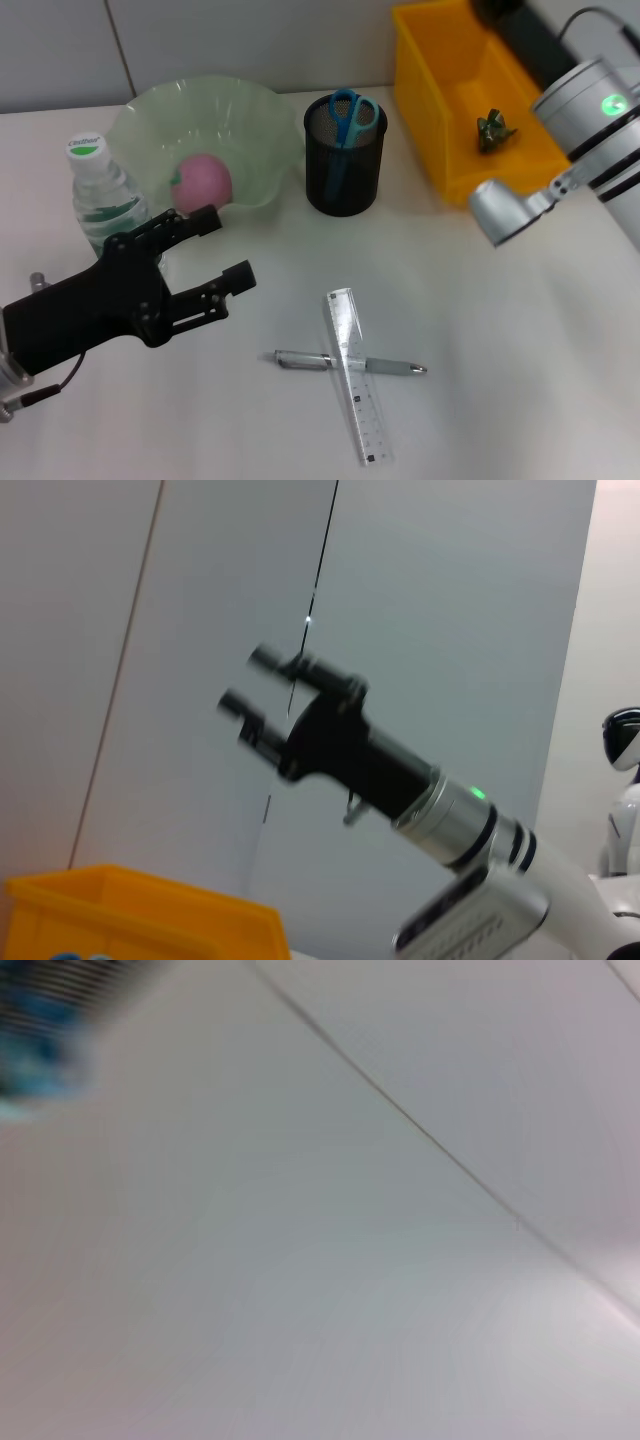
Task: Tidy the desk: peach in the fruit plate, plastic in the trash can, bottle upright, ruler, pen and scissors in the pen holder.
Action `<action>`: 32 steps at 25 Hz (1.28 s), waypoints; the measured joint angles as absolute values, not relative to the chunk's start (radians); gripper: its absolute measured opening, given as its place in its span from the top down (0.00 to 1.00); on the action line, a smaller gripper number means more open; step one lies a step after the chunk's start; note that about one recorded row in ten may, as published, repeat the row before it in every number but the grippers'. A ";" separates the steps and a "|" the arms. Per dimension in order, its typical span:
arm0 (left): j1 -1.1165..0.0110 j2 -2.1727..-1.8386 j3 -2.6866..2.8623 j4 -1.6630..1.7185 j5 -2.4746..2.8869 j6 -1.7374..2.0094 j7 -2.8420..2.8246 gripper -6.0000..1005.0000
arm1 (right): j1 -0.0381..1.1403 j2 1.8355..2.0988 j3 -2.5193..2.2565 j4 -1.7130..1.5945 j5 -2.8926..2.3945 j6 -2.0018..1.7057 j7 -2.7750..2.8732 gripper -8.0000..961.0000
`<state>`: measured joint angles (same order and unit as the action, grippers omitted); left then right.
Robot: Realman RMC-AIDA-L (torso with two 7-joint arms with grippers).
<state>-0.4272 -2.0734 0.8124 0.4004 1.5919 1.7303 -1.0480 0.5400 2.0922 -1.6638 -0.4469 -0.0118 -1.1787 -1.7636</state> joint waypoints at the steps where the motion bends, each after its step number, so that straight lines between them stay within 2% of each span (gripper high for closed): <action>1: -0.431 -2.074 0.812 0.395 1.590 1.730 -1.048 0.19 | 0.539 2.092 -1.707 -0.454 0.074 -1.211 -1.731 0.47; 4: -0.435 -2.073 0.812 0.389 1.586 1.727 -1.048 0.19 | 0.523 2.092 -1.924 -0.559 0.451 -1.304 -1.549 0.47; 7: -0.437 -2.073 0.811 0.389 1.586 1.727 -1.048 0.19 | 0.508 2.092 -1.971 -0.621 0.571 -1.318 -1.418 0.47; 9: -0.441 -2.073 0.811 0.389 1.586 1.727 -1.048 0.19 | 0.487 2.092 -2.010 -0.685 0.667 -1.330 -1.137 0.47; 12: -0.448 -2.072 0.812 0.394 1.586 1.730 -1.046 0.19 | 0.478 2.092 -2.052 -0.720 0.734 -1.324 -0.954 0.30; 18: -0.450 -2.068 0.811 0.417 1.585 1.735 -1.032 0.20 | 0.415 2.086 -2.174 -0.832 0.774 -1.167 -0.412 0.24; 23: -0.437 -2.065 0.809 0.462 1.584 1.730 -1.040 0.20 | 0.292 2.071 -2.127 -0.908 0.444 -1.036 0.073 0.24; 24: -0.432 -2.064 0.801 0.465 1.584 1.730 -1.042 0.20 | 0.229 2.068 -2.036 -0.927 0.189 -1.026 0.312 0.24; 25: -0.432 -2.064 0.801 0.465 1.584 1.730 -1.042 0.20 | 0.229 2.068 -2.036 -0.927 0.189 -1.026 0.312 0.24; 29: -0.426 -2.063 0.786 0.467 1.583 1.730 -1.042 0.20 | 0.154 2.067 -1.716 -0.896 -0.448 -1.173 0.903 0.24; 30: -0.426 -2.063 0.786 0.467 1.583 1.730 -1.042 0.20 | 0.154 2.067 -1.716 -0.896 -0.448 -1.173 0.903 0.24; 32: -0.426 -2.063 0.785 0.467 1.583 1.729 -1.042 0.20 | 0.161 2.051 -1.534 -0.846 -0.714 -1.314 1.161 0.24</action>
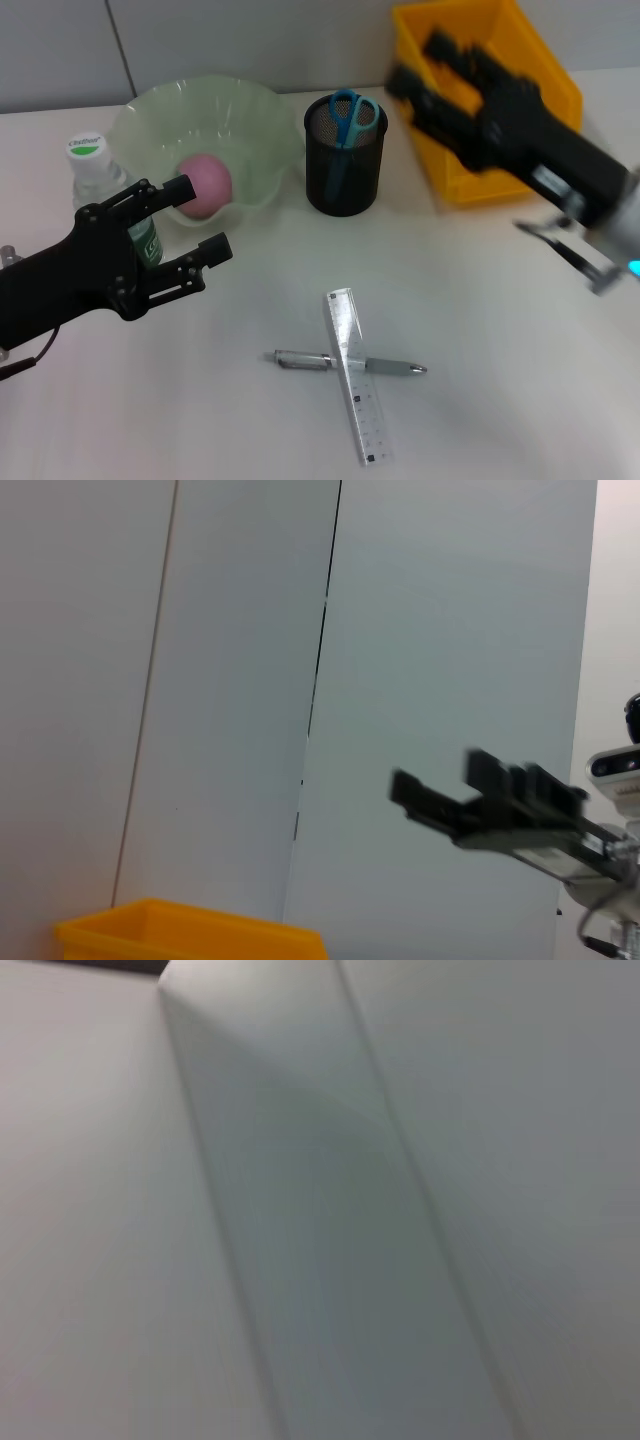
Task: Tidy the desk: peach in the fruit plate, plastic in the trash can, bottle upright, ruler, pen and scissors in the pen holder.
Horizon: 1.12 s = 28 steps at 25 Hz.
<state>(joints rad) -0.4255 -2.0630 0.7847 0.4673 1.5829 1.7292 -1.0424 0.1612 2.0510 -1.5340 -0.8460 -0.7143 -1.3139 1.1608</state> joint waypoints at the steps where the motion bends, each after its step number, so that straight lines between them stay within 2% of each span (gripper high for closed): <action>1: -0.425 -2.063 0.785 0.467 1.583 1.729 -1.043 0.20 | 0.161 2.051 -1.534 -0.846 -0.714 -1.314 1.161 0.24; 2: -0.425 -2.064 0.784 0.468 1.583 1.728 -1.043 0.20 | 0.173 2.033 -1.449 -0.820 -0.839 -1.387 1.263 0.24; 3: -0.424 -2.064 0.784 0.468 1.583 1.728 -1.043 0.20 | 0.173 2.033 -1.449 -0.820 -0.839 -1.387 1.263 0.24; 7: -0.424 -2.066 0.783 0.466 1.583 1.726 -1.043 0.20 | 0.203 1.992 -1.270 -0.801 -1.159 -1.525 1.460 0.24; 17: -0.420 -2.066 0.791 0.458 1.593 1.710 -1.062 0.21 | 0.226 1.965 -1.095 -0.743 -1.391 -1.613 1.539 0.24; 28: -0.419 -2.066 0.795 0.457 1.595 1.706 -1.063 0.21 | 0.238 1.962 -1.091 -0.737 -1.430 -1.617 1.559 0.24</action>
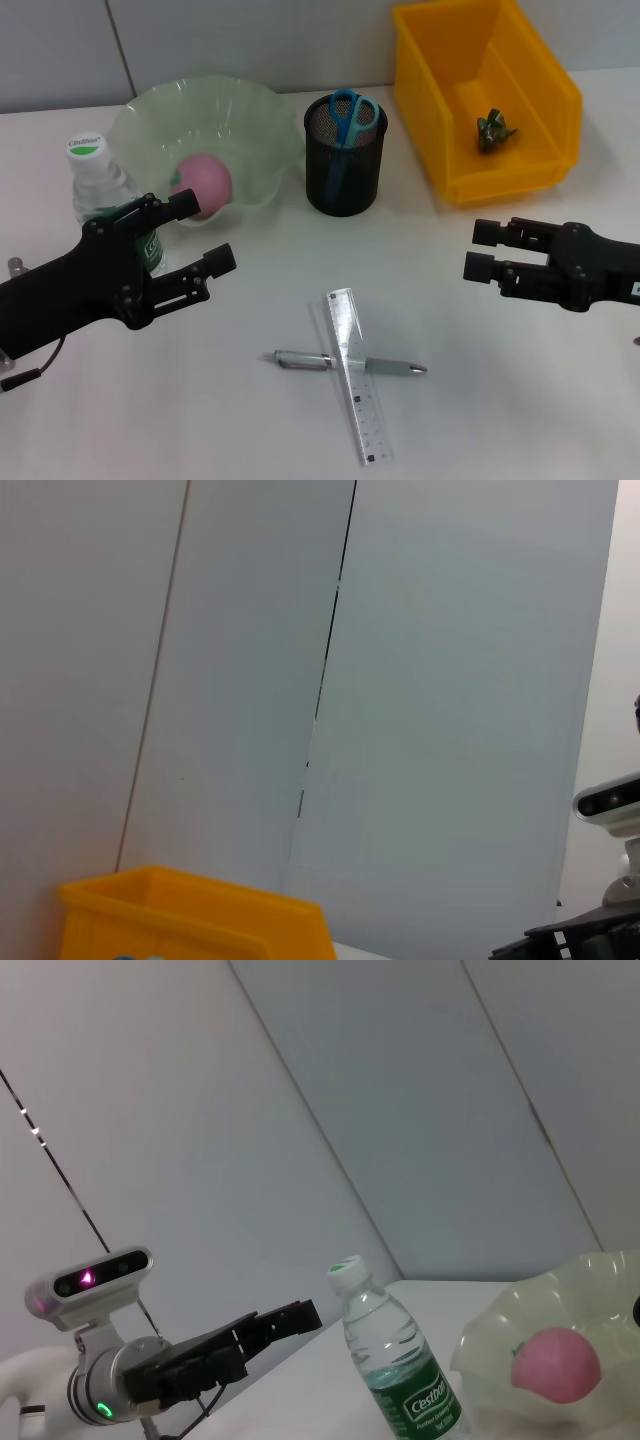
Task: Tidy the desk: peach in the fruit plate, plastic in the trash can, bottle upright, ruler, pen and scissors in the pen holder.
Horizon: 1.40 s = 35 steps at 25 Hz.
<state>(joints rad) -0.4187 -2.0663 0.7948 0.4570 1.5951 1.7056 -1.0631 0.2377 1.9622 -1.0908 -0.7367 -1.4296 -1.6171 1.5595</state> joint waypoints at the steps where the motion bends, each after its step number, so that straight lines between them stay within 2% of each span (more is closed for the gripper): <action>1: -0.419 -2.066 0.795 0.457 1.595 1.706 -1.063 0.21 | 0.238 1.962 -1.091 -0.736 -1.430 -1.616 1.563 0.24; 16: -0.426 -2.067 0.795 0.470 1.593 1.732 -1.064 0.22 | 0.240 1.959 -1.078 -0.736 -1.468 -1.610 1.601 0.24; 22: -0.552 -2.069 0.833 0.545 1.590 1.759 -1.119 0.22 | 0.246 1.950 -0.992 -0.727 -1.537 -1.610 1.691 0.24; 25: -0.611 -2.067 0.896 0.641 1.598 1.723 -1.161 0.22 | 0.252 1.941 -0.947 -0.723 -1.586 -1.613 1.745 0.24; 35: -0.626 -2.069 1.140 1.123 1.733 1.507 -1.382 0.22 | 0.272 1.914 -0.847 -0.712 -1.684 -1.663 1.847 0.24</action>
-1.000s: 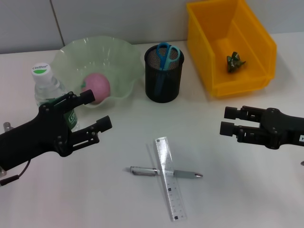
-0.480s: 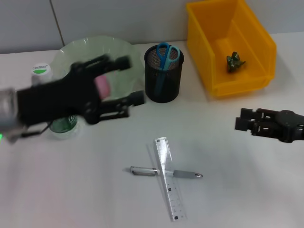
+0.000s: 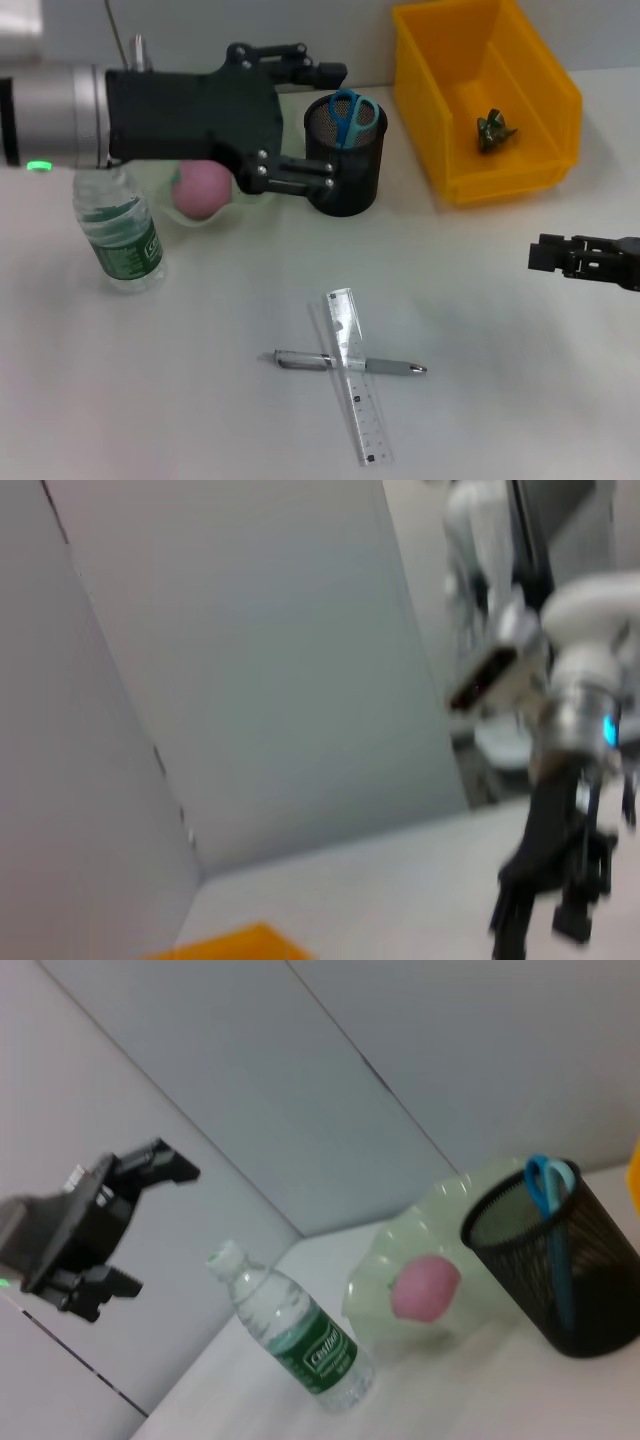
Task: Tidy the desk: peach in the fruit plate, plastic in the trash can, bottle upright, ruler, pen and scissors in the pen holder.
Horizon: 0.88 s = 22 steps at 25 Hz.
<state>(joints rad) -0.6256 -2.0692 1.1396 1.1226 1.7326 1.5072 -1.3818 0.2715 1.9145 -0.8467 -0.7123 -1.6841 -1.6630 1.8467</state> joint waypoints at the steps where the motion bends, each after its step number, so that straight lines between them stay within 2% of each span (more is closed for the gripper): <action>1: -0.628 -2.069 1.151 1.166 1.769 1.498 -1.411 0.22 | 0.275 1.912 -0.842 -0.712 -1.692 -1.666 1.857 0.24; 14: -0.635 -2.068 1.199 1.339 2.027 1.507 -2.125 0.23 | 0.338 1.881 -0.806 -0.713 -1.739 -1.662 1.887 0.24; 19: -0.697 -2.066 1.177 1.335 2.124 1.600 -2.606 0.23 | 0.345 1.872 -0.801 -0.725 -1.755 -1.665 1.895 0.24; 22: -0.724 -2.066 1.164 1.300 2.135 1.625 -2.704 0.23 | 0.348 1.868 -0.784 -0.727 -1.773 -1.666 1.899 0.24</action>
